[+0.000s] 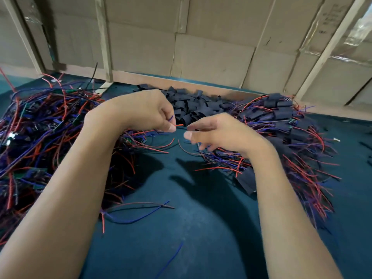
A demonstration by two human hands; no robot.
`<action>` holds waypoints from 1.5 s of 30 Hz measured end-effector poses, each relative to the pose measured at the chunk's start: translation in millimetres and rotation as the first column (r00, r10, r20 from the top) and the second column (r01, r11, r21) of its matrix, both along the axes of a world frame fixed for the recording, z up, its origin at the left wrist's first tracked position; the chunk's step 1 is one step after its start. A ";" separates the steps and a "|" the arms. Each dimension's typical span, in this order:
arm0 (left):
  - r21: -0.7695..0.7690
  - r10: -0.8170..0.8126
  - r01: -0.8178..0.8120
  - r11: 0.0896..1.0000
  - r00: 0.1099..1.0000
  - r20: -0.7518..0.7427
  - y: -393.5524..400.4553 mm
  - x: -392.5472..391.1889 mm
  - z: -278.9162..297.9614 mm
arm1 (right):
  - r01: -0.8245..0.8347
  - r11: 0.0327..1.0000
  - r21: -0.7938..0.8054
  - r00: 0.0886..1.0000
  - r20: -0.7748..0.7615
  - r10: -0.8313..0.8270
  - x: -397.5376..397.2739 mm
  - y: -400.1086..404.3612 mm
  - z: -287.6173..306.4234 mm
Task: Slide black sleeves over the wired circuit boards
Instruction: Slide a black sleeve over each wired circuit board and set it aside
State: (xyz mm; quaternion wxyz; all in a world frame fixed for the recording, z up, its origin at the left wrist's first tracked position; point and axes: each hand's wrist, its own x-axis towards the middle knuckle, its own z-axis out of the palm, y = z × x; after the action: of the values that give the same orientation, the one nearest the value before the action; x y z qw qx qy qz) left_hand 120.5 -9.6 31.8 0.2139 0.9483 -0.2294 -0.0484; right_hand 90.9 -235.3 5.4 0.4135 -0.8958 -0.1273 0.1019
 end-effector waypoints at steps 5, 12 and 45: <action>0.018 -0.044 0.043 0.999 0.997 0.056 -9.2 -2.1 -4.0 | -0.023 0.964 0.265 1.000 0.017 0.019 7.3 8.5 -12.0; -0.045 -0.088 0.091 0.995 0.994 0.072 -28.0 -7.1 -7.4 | -0.007 0.981 0.194 0.998 0.066 -0.006 4.4 -6.2 -1.5; -0.812 -0.174 -0.116 0.572 0.950 -0.259 -74.8 -20.8 -13.0 | 0.227 0.915 0.334 0.974 -0.060 -0.219 -21.2 -42.4 49.4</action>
State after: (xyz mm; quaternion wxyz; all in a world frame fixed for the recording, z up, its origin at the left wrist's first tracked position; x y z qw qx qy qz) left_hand 99.7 -84.4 18.8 0.6600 0.7173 -0.2048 -0.0886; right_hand 69.7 -277.7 54.8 0.5715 -0.8189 -0.0355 0.0405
